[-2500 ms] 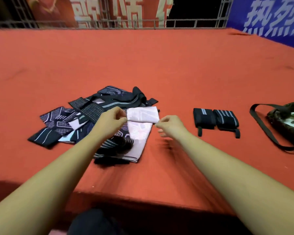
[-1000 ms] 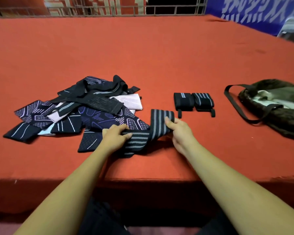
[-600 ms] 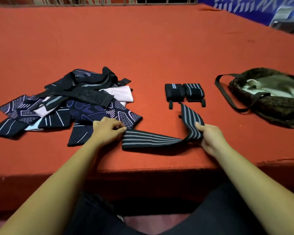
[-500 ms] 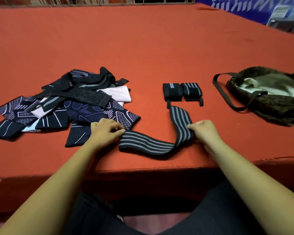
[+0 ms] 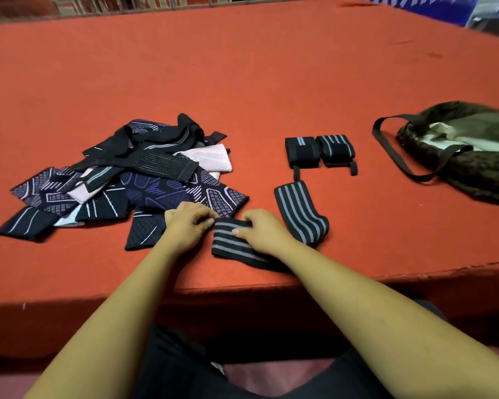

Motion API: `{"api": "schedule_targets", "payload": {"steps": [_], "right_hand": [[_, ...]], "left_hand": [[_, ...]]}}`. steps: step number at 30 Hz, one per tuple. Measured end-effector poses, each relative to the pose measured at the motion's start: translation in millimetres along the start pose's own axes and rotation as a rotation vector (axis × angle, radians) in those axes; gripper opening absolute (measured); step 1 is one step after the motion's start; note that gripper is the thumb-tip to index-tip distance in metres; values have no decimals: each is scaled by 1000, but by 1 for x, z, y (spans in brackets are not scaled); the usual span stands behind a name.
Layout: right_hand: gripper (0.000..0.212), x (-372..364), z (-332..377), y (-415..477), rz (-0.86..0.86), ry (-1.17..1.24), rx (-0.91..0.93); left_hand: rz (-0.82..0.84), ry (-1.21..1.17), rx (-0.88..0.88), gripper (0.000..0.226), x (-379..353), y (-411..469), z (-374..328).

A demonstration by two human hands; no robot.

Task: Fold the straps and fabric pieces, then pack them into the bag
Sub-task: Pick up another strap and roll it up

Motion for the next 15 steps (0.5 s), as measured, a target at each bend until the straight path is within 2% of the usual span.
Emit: {"api": "schedule_targets", "payload": {"steps": [4,11,15], "right_hand": [[32,26,-15,-17,11,176,6],[31,71,-60,-41,22,300,-80],[28,96,-68,-46,-46,577,-55]], "left_hand": [[-62,93,52,37,-2,4,-5],[-90,169,114,17,-4,3,-12],[-79,191,153,19,-4,4,-19]]}}
Point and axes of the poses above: each hand's wrist, its own y-axis towards the middle knuckle, its own x-axis out of the back of the hand, z = x × y, the point moved 2 cm from there along y, towards the middle knuckle, and after that the axes turned 6 degrees about -x, right-handed, at the moved point
